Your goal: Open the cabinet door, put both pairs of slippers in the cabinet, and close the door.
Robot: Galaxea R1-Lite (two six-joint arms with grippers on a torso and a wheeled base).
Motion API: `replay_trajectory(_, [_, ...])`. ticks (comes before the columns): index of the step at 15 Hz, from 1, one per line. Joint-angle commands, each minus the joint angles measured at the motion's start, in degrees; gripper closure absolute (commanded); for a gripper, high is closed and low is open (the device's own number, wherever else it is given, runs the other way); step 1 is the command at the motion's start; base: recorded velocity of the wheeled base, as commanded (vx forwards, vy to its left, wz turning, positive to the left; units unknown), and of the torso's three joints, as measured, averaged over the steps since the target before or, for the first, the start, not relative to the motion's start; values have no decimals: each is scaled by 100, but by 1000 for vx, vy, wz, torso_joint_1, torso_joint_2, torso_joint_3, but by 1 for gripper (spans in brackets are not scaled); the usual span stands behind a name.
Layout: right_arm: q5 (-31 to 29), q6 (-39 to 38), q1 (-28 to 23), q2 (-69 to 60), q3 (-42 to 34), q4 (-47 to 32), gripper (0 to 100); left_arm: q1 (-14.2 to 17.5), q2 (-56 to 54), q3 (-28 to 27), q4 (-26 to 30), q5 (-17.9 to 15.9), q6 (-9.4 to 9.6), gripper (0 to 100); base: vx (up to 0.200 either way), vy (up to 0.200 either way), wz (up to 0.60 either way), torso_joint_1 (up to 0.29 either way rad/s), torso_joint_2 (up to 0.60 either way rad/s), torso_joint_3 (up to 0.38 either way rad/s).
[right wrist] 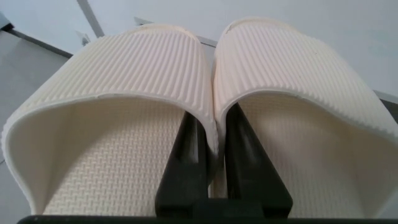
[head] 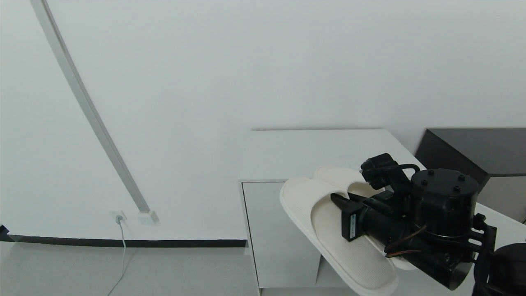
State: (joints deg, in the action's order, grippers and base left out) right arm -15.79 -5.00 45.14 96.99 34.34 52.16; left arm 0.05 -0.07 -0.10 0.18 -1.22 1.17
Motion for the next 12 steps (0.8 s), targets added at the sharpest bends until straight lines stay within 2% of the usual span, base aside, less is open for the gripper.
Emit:
replay_trajectory(1, [5, -1, 12, 39, 2, 4, 100, 4, 7, 1, -1, -1, -3, 100, 0, 0, 0, 0, 0, 0])
replay_trajectory(4, [5, -1, 12, 39, -6, 4, 100, 4, 7, 1, -1, -1, -3, 100, 0, 0, 0, 0, 0, 0])
replay_trajectory(12, [-30, -1, 21, 110, -24, 13, 100, 4, 7, 1, -1, -1, -3, 100, 0, -200, 0, 2, 1, 3])
